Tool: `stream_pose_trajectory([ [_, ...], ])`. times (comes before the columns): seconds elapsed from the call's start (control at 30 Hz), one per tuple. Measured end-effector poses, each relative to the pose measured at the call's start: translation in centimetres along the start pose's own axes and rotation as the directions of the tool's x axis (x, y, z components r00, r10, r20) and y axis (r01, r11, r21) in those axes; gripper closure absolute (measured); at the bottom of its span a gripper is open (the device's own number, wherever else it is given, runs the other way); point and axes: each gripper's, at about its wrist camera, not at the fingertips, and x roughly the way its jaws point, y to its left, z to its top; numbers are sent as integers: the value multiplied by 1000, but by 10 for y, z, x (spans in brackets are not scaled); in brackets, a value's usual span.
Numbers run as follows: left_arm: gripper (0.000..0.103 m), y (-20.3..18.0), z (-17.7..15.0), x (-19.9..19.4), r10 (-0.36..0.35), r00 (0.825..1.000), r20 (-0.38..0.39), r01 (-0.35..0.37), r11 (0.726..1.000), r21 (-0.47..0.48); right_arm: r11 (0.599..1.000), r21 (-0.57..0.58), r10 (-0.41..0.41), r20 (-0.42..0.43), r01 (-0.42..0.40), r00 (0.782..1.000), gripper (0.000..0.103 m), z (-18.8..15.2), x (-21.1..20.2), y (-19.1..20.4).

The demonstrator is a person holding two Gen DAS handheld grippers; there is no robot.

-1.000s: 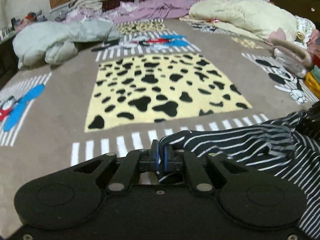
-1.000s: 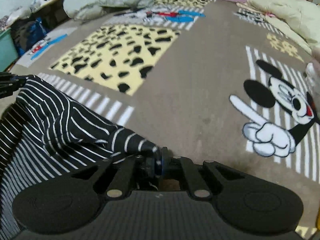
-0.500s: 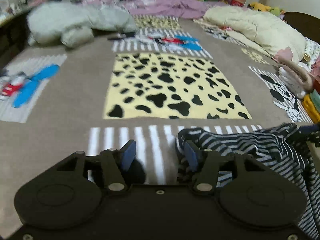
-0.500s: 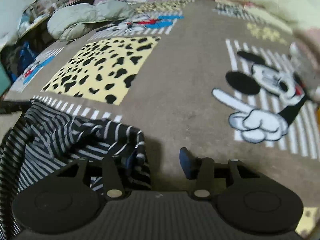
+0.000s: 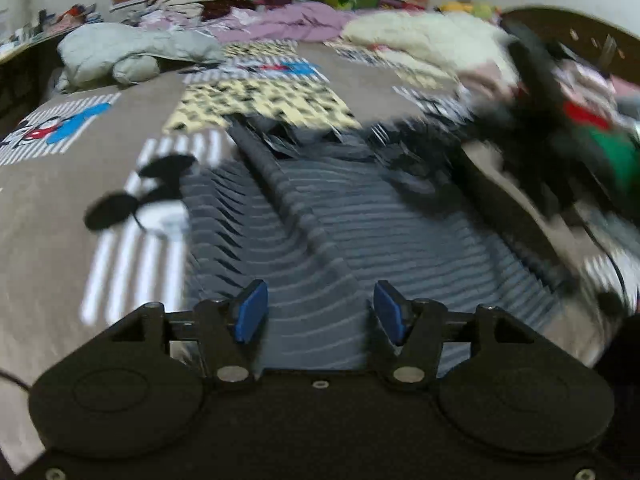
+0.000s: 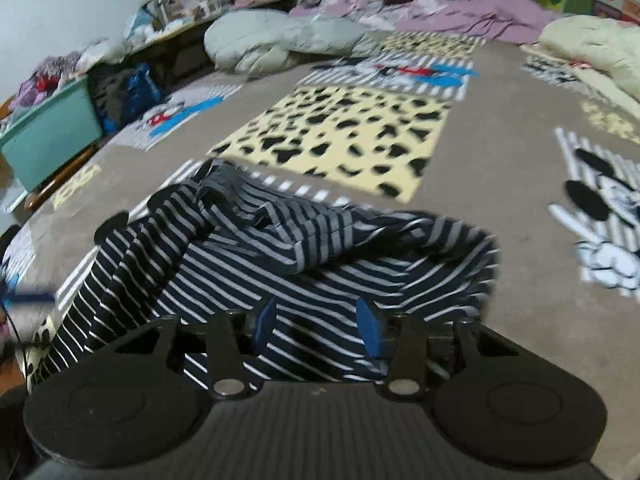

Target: Fold clothes

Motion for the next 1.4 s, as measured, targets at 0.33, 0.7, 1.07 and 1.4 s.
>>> stream_pose_trajectory([
  [0.33,62,-12,-27,13,66,998,-9,-65,995,82,997,15,70,-27,-69,997,64,38,54,14],
  [0.7,63,38,-20,-22,86,995,46,-81,991,-108,970,229,40,194,-85,980,66,81,17,-42],
  [1.07,51,3,-47,-39,71,994,79,-65,995,-78,913,370,66,277,-170,959,63,-94,-103,-55],
  [1.4,51,-54,-75,-37,141,983,118,-178,889,422,741,620,-30,414,-258,910,63,-215,-111,-93],
])
